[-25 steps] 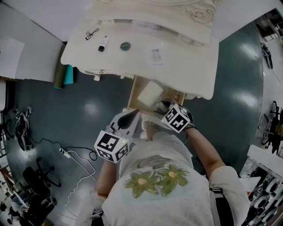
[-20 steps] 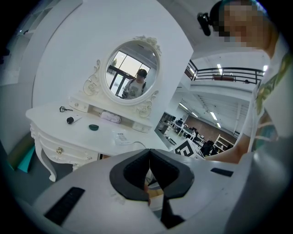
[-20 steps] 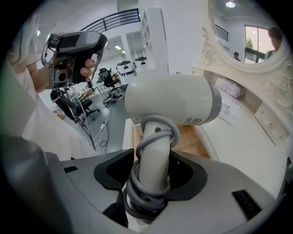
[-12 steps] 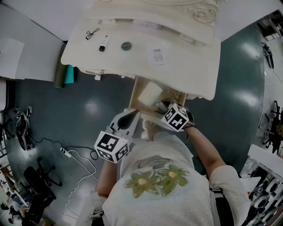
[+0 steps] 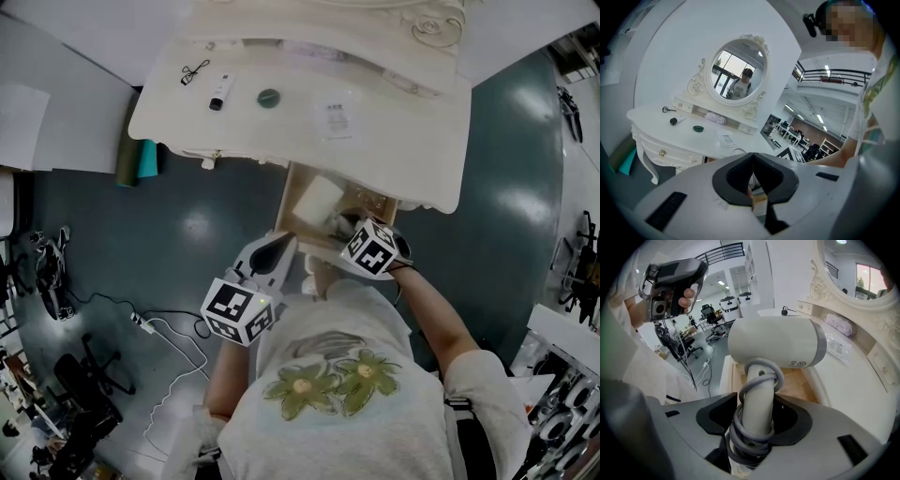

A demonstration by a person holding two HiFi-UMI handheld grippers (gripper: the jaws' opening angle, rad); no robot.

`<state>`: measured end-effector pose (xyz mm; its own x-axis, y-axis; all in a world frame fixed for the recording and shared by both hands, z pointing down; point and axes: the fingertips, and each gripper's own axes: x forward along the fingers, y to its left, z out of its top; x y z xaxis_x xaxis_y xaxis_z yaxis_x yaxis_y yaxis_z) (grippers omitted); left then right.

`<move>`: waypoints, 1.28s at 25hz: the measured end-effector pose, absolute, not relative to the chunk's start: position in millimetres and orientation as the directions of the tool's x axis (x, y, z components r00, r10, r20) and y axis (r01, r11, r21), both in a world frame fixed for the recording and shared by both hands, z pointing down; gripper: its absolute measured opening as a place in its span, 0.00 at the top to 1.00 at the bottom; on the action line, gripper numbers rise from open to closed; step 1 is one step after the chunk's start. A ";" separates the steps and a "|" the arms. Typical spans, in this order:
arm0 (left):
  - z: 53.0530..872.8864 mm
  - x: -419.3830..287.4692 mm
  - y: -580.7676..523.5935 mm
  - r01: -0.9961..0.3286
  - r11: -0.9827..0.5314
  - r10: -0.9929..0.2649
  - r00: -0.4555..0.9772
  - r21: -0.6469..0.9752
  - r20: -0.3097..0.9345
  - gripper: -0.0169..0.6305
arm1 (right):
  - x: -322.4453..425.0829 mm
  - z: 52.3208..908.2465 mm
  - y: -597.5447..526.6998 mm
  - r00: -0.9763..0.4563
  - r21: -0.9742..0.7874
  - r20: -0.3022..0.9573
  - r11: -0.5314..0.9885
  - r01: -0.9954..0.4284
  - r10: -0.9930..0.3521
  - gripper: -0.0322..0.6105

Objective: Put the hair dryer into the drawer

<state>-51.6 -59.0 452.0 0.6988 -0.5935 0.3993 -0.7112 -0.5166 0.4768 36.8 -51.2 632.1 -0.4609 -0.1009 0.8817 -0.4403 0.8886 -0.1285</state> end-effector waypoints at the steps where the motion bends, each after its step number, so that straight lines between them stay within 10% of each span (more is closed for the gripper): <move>1: 452.7 -52.3 -59.7 -0.712 -0.515 -0.592 0.698 0.477 0.402 0.96 | 36.7 633.7 -51.2 -0.456 -0.126 0.884 0.891 -0.436 -0.098 0.61; 32: 471.8 -60.7 -63.2 -0.739 -0.476 -0.588 0.670 0.476 0.453 0.96 | 40.9 689.9 -52.7 -0.368 -0.150 0.930 0.899 -0.412 -0.013 0.61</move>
